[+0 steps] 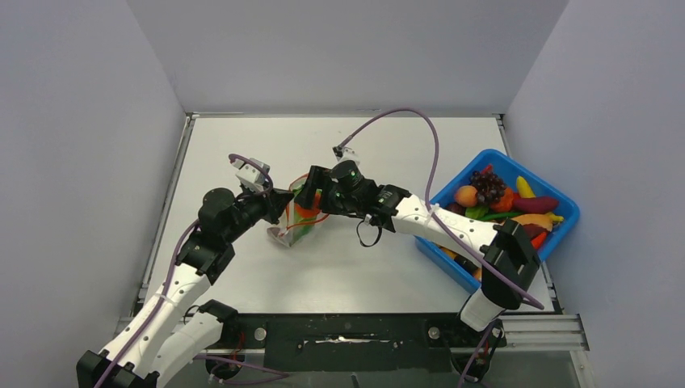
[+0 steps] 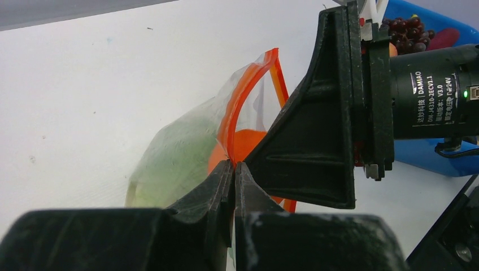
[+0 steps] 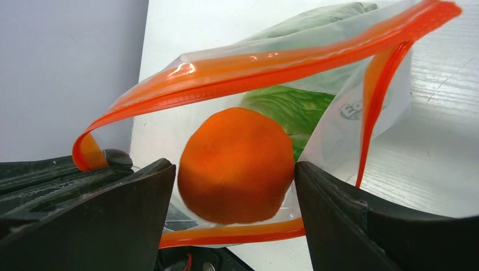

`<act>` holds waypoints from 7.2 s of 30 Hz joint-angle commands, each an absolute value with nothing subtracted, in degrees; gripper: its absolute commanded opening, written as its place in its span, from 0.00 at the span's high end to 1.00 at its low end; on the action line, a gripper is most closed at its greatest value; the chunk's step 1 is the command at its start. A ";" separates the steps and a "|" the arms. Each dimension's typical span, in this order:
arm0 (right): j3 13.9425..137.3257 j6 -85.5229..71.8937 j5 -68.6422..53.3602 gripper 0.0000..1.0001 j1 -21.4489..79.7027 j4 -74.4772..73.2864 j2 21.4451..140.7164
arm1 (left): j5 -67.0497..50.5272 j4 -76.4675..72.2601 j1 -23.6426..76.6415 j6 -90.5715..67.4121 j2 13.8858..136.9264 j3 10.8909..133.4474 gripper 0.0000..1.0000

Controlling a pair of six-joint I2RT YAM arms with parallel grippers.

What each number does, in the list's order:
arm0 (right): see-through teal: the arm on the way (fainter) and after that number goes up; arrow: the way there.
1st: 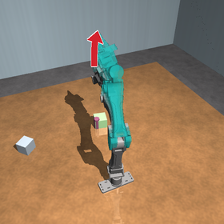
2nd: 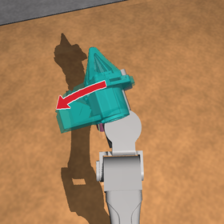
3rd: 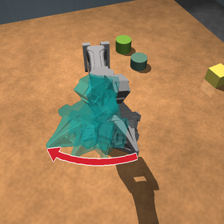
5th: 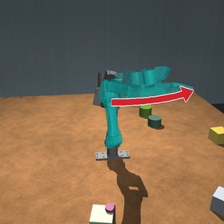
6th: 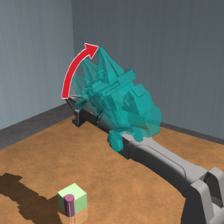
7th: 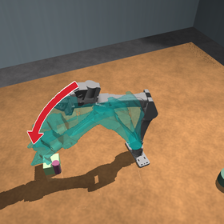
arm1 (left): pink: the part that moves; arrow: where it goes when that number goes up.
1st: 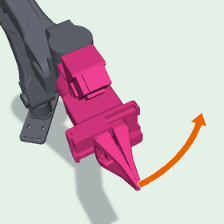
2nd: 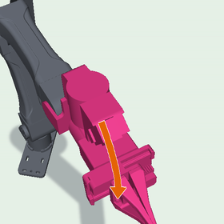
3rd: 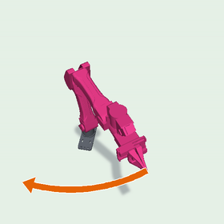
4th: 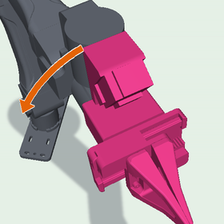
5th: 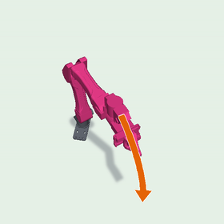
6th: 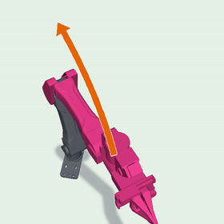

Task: Place the food in the zip-top bag and seal the zipper
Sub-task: Place the fake bread in the zipper food storage bag, then pick up the fake fruit from the bin, then place the fake fruit in the zipper food storage bag.

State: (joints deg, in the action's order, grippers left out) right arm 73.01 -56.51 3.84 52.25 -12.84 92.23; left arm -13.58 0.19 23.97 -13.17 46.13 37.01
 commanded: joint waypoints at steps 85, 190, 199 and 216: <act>65.67 -48.91 -3.64 0.61 40.17 -8.04 90.10 | -19.42 -2.45 21.53 -1.72 51.01 37.88 1.00; 45.70 -39.63 11.78 0.80 -14.23 -13.02 64.97 | -24.61 -2.77 21.53 -2.31 44.44 31.46 1.00; 48.92 -37.18 14.05 0.81 -14.24 -18.05 60.29 | -25.27 -3.45 21.53 -2.85 45.29 31.31 1.00; 57.37 -30.40 13.60 0.83 -14.09 -26.51 52.00 | -25.58 -5.70 21.58 -8.80 45.03 33.43 1.00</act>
